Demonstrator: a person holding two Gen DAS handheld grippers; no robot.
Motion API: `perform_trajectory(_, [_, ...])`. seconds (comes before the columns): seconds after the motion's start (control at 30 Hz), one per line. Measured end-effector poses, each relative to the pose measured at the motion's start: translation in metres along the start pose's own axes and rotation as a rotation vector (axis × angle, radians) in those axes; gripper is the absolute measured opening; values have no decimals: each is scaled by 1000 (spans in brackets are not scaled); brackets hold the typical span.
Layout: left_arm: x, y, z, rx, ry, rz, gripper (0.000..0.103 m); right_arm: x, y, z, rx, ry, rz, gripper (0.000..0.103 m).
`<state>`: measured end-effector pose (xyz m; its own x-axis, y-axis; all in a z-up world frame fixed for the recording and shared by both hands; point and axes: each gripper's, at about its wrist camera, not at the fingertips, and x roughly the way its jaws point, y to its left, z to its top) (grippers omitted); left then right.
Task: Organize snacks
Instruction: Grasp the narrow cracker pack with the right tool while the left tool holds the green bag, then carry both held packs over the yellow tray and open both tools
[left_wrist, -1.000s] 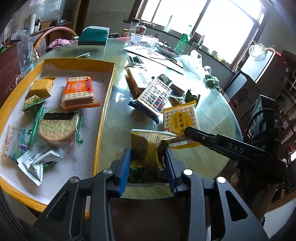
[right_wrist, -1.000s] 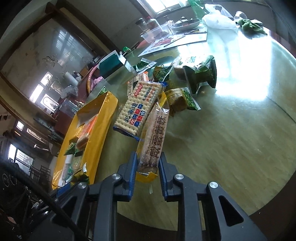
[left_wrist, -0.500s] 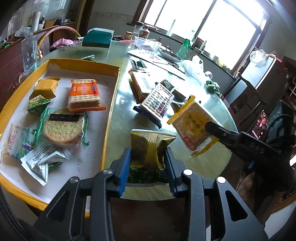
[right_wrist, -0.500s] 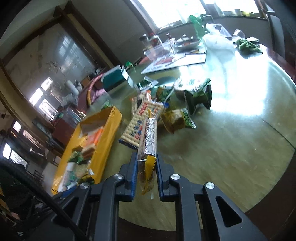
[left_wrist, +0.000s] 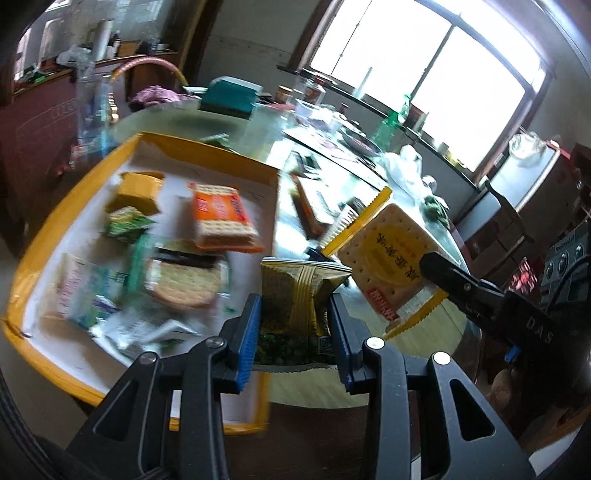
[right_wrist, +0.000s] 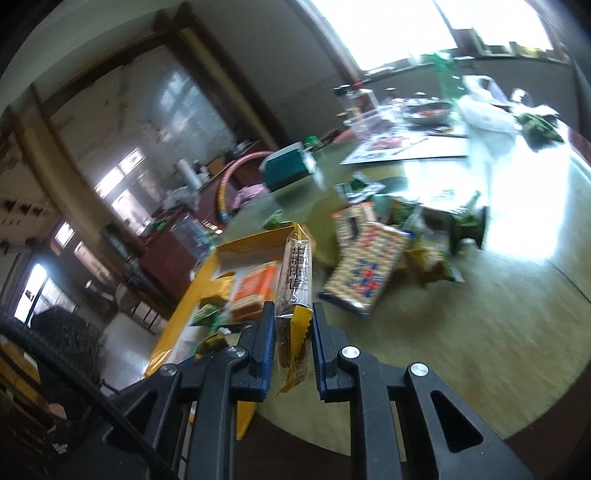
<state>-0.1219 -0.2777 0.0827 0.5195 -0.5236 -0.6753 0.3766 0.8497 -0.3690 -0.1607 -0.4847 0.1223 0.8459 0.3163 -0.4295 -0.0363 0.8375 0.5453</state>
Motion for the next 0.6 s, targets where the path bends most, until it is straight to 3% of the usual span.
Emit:
perform_trajectory(0.3, [-38, 78, 15, -151, -77, 153, 38, 45, 33, -6, -11, 107, 140, 16])
perform_trajectory(0.43, [-43, 108, 16, -213, -73, 197, 38, 60, 47, -13, -21, 162, 182, 16])
perform_trajectory(0.6, [-36, 118, 13, -206, -42, 241, 38, 77, 58, -24, -28, 222, 219, 16])
